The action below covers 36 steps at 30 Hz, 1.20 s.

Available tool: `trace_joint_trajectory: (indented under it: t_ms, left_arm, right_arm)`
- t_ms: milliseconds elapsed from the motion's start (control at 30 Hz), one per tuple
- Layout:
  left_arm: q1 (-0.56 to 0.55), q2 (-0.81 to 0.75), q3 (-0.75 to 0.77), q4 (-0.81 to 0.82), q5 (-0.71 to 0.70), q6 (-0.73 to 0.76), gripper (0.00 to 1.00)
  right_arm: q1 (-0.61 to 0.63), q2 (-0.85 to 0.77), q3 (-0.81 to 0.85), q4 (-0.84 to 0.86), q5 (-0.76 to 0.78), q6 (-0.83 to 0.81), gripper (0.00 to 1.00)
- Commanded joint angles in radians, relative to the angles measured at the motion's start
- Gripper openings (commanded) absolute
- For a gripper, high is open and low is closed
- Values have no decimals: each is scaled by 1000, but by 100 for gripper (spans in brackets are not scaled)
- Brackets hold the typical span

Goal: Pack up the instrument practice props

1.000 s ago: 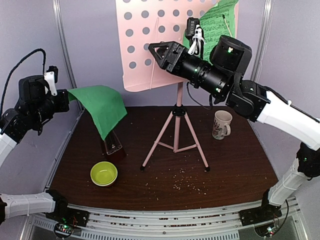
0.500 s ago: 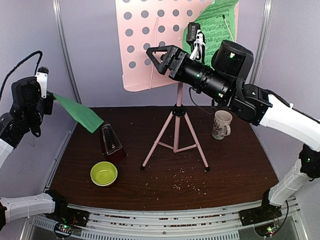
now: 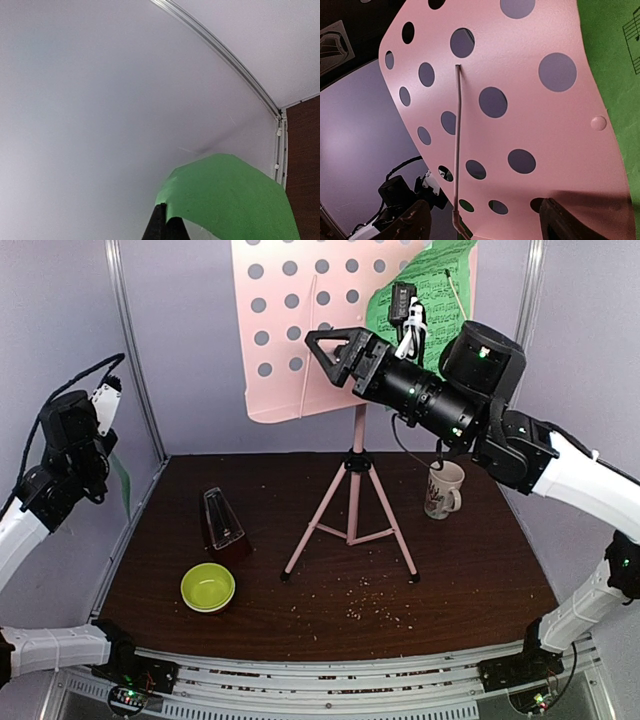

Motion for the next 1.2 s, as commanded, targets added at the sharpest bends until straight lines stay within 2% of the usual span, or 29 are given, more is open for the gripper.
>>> trace_joint_trajectory:
  t_ms: [0, 100, 233, 467, 800, 1000, 1067, 1167]
  left_arm:
    - [6, 66, -15, -44, 45, 4, 0]
    - [7, 120, -54, -86, 96, -68, 0]
    - [5, 190, -136, -25, 180, -69, 0]
    - [6, 341, -177, -7, 297, -118, 0]
    - [5, 475, -180, -31, 391, -232, 0]
    - [6, 530, -170, -38, 393, -288, 0]
    - [6, 536, -169, -19, 368, -293, 16]
    - [5, 539, -167, 8, 336, -289, 31]
  right_arm:
    - [-3, -35, -22, 33, 2, -17, 77]
    - [-3, -40, -29, 38, 1, -20, 77]
    - [-4, -52, -39, 38, 0, -20, 78]
    - [-4, -71, -58, 42, 7, -23, 78]
    - [-6, -71, -60, 45, 14, -25, 79]
    - [-6, -63, -52, 42, 12, -19, 80]
    - [-5, -60, -49, 40, 9, -18, 80]
    - [-6, -57, -46, 41, 7, -15, 80]
